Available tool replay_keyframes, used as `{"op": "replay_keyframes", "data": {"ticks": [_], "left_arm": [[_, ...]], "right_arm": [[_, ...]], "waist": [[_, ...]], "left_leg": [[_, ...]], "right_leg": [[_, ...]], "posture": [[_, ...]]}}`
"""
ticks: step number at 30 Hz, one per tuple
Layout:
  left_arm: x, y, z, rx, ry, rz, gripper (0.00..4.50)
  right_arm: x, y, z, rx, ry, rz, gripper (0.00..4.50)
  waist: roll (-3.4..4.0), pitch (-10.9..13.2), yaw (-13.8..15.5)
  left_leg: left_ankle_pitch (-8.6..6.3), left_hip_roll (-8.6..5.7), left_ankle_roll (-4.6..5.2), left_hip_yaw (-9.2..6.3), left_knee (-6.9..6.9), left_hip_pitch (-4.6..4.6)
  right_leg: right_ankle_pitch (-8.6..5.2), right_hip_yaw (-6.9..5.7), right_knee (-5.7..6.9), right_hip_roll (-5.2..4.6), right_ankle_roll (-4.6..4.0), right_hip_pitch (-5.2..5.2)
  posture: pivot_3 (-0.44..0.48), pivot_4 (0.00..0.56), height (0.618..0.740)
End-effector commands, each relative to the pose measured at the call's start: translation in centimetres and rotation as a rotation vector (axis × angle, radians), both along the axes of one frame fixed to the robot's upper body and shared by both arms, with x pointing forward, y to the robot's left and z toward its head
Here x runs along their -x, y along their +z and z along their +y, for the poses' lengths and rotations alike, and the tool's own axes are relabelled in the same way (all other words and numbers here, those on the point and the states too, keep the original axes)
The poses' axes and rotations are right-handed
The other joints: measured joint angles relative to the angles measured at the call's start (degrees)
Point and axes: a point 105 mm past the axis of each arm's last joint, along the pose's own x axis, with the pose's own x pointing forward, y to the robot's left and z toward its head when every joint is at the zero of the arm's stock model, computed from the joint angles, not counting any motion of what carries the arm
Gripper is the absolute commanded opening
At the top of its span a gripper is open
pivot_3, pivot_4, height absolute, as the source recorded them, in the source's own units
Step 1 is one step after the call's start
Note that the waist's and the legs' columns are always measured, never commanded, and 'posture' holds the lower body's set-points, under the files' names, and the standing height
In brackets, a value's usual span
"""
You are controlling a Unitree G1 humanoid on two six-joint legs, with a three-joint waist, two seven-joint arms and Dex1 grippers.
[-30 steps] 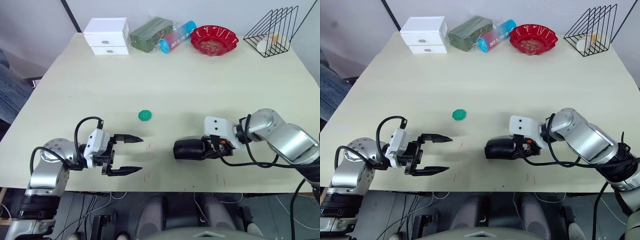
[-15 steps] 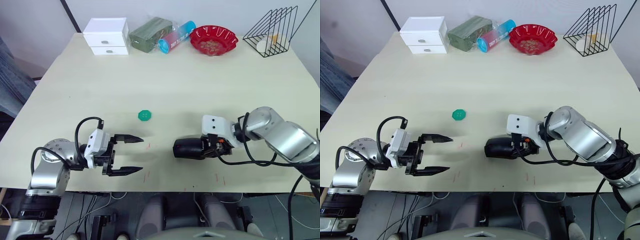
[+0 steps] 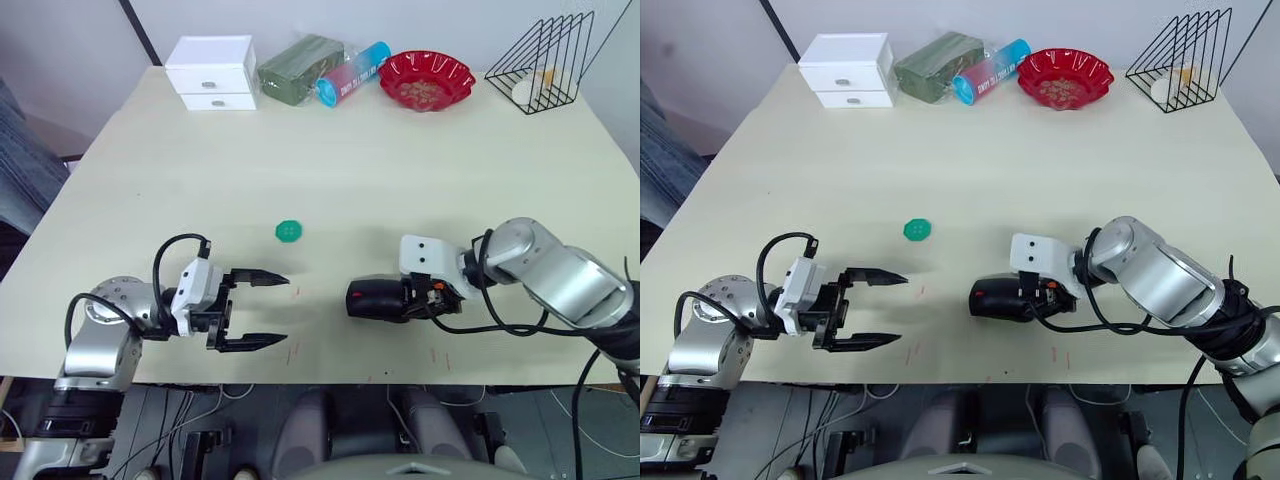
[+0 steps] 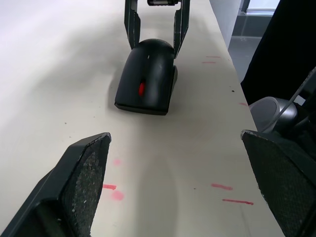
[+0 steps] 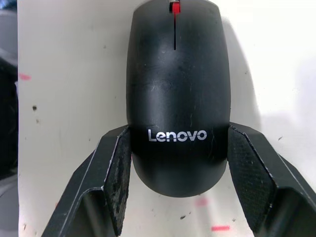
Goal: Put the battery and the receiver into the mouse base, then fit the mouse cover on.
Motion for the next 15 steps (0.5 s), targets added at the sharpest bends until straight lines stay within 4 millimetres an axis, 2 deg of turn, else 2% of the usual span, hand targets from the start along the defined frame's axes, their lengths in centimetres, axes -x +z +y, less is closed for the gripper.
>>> {"op": "replay_keyframes", "data": {"ticks": [1, 15], "left_arm": [[0.03, 0.50, -0.39, 0.003, -0.019, -0.026, 4.50], [0.00, 0.63, -0.42, -0.001, -0.023, -0.024, 4.50]], "right_arm": [[0.51, 0.00, -0.07, 0.011, 0.004, 0.000, 2.30], [0.36, -0.84, -0.21, -0.003, -0.030, 0.002, 2.30]], "waist": [[0.00, 0.0, 0.0], [-0.01, 0.0, 0.0]], "left_leg": [[0.00, 0.00, 0.00, 0.00, 0.00, 0.00], [0.00, 0.00, 0.00, 0.00, 0.00, 0.02]], "right_leg": [[0.00, 0.00, 0.00, 0.00, 0.00, 0.00], [0.00, 0.00, 0.01, 0.00, 0.00, 0.01]], "posture": [[0.000, 0.150, 0.740], [0.000, 0.150, 0.740]]}}
